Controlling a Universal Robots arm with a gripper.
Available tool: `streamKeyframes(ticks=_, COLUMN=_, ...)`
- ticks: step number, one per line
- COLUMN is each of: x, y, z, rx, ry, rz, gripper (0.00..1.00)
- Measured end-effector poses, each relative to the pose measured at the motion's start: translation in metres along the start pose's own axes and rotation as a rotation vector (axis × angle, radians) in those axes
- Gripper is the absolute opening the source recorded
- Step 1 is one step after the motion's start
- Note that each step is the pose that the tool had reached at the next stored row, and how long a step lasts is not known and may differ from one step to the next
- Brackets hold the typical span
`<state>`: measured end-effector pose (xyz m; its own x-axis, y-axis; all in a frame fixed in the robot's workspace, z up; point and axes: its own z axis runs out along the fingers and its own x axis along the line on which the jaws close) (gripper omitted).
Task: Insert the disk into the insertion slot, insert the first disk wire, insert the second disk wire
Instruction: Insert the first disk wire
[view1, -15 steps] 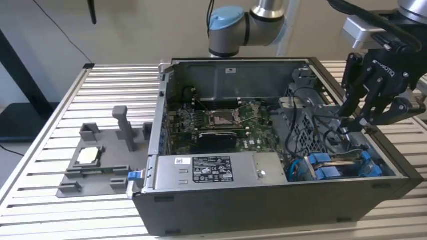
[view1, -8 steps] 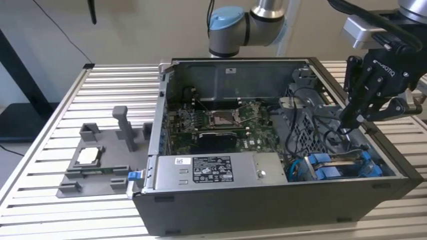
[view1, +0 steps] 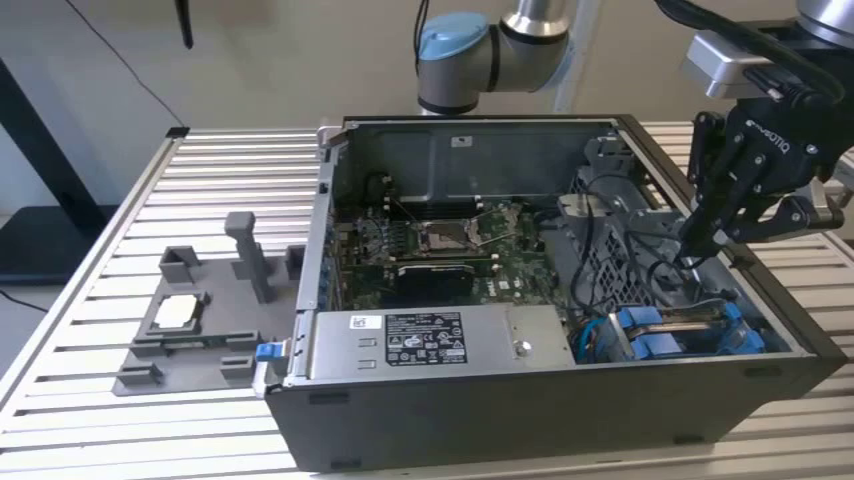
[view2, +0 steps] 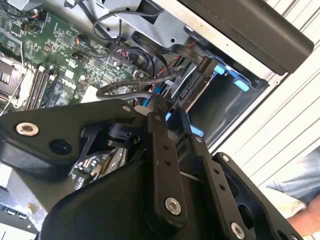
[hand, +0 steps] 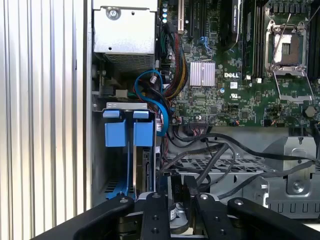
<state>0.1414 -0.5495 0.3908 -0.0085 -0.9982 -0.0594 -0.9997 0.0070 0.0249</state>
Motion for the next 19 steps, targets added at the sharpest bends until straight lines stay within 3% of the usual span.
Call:
streamKeyframes(ticks=6, x=0.0002, y=0.0041, z=0.0001, rx=0.0046, ry=-0.0005, rz=0.0, gripper=0.27)
streamKeyframes(ticks=19, x=-0.0001, y=0.0032, z=0.0018, rx=0.0149, ry=0.0011, rz=-0.002, gripper=0.27)
